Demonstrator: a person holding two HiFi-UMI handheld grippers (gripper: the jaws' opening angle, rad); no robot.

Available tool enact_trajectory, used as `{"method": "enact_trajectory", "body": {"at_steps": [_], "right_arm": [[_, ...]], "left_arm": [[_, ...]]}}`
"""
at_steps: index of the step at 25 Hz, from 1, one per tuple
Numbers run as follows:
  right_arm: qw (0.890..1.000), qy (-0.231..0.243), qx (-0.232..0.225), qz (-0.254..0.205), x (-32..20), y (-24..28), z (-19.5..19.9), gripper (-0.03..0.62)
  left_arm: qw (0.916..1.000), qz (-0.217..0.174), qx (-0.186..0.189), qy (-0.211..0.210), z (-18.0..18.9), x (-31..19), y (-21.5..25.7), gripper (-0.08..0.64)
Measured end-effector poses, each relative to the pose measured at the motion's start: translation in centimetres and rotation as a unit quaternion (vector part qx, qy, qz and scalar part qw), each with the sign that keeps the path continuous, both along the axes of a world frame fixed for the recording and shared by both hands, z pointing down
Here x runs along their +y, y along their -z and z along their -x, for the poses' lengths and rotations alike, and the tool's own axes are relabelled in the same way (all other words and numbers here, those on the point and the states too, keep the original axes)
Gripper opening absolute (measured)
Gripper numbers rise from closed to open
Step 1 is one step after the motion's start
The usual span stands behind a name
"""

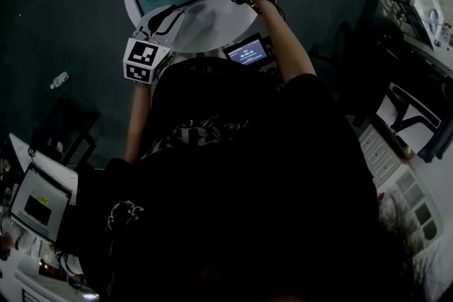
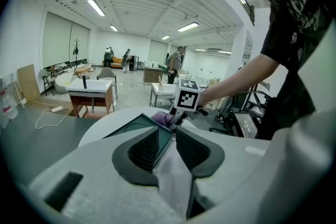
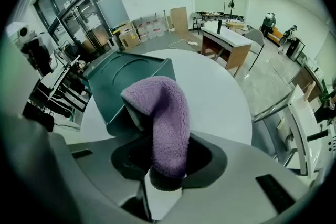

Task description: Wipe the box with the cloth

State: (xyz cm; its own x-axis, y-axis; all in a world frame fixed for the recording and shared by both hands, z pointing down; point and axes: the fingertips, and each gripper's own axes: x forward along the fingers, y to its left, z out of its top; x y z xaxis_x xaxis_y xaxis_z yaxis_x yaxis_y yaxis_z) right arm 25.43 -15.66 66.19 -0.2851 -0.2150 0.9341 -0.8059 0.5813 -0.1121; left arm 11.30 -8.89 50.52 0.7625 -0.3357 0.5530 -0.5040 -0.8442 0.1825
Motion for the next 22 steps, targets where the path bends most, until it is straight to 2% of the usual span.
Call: {"method": "enact_trajectory", "body": {"at_steps": [7,15,19,21,22], "right_arm": [[1.000,0.015,0.024,-0.006,-3.9,0.1,-0.1,0.107],[0.995,0.064,0.070,-0.024,-8.4,1.4,0.0,0.107],[0.989,0.130,0.070,-0.016,-9.3,2.2,1.7,0.107],[0.982,0.178,0.067,-0.007,-9.3,2.4,3.3,0.107],[0.976,0.199,0.084,-0.011,-9.8,2.7,3.4,0.107]], "left_arm": [[0.9992,0.006,0.000,0.039,3.4,-0.2,-0.3,0.100],[0.9971,0.009,0.001,0.076,7.4,-0.6,-0.6,0.100],[0.9955,0.011,0.003,0.094,9.4,-0.4,-0.7,0.100],[0.9947,0.014,0.003,0.102,10.5,-0.3,-1.0,0.100],[0.9943,0.015,0.003,0.105,11.1,-0.3,-1.1,0.100]]}}
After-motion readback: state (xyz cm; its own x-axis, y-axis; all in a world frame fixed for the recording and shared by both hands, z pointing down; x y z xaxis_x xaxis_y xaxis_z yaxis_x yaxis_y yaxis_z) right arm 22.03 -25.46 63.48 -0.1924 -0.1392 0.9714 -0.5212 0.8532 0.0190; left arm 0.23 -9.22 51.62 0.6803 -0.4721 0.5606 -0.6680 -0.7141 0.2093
